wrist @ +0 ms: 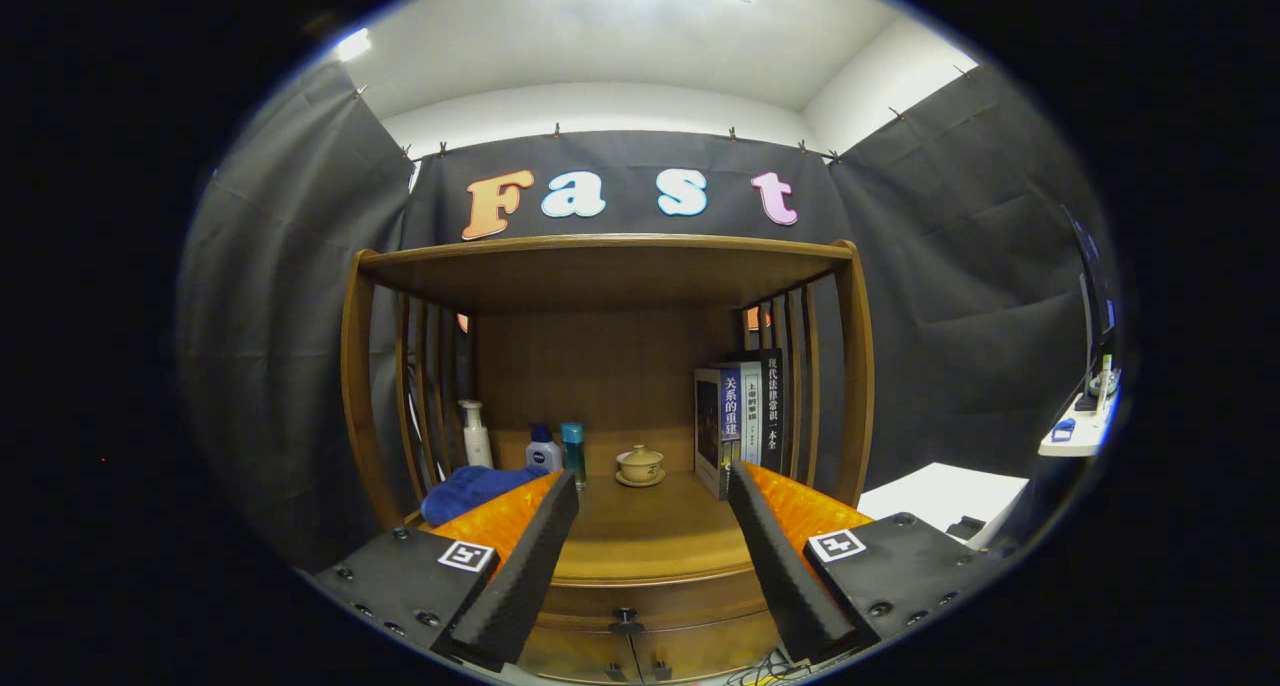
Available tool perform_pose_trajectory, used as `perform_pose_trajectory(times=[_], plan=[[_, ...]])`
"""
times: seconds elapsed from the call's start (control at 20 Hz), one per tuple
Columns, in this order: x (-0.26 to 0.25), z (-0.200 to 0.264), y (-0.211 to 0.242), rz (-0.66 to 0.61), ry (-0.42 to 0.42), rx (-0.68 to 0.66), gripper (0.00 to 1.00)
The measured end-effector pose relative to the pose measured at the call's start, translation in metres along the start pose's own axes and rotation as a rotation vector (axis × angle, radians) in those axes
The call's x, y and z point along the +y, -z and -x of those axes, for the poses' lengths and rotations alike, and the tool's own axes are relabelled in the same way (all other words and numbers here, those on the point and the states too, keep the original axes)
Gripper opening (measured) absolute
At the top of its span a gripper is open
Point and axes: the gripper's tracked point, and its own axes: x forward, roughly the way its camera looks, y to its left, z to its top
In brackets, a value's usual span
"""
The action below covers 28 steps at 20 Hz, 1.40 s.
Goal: Pull open the drawer, take out the items inside it, and place them on the countertop above the cabinet.
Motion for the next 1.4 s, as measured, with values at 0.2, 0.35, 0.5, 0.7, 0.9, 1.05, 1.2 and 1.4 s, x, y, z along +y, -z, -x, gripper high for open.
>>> perform_pose_trajectory(times=[0.2, 0.35, 0.5, 0.7, 0.9, 1.05, 1.2, 1.4], plan=[[0.001, -0.003, 0.006, -0.001, -0.005, 0.001, 0.98], [0.001, -0.006, 0.015, -0.004, -0.007, 0.012, 0.98], [0.001, -0.010, 0.026, -0.008, -0.010, 0.022, 0.98], [0.002, -0.016, 0.045, -0.013, -0.017, 0.039, 0.98], [0.000, -0.023, 0.068, -0.022, -0.020, 0.047, 0.98], [-0.002, -0.025, 0.085, -0.041, -0.018, 0.051, 0.98], [-0.003, -0.028, 0.102, -0.049, -0.018, 0.054, 0.98], [-0.008, -0.032, 0.132, -0.039, -0.007, 0.076, 0.99]])
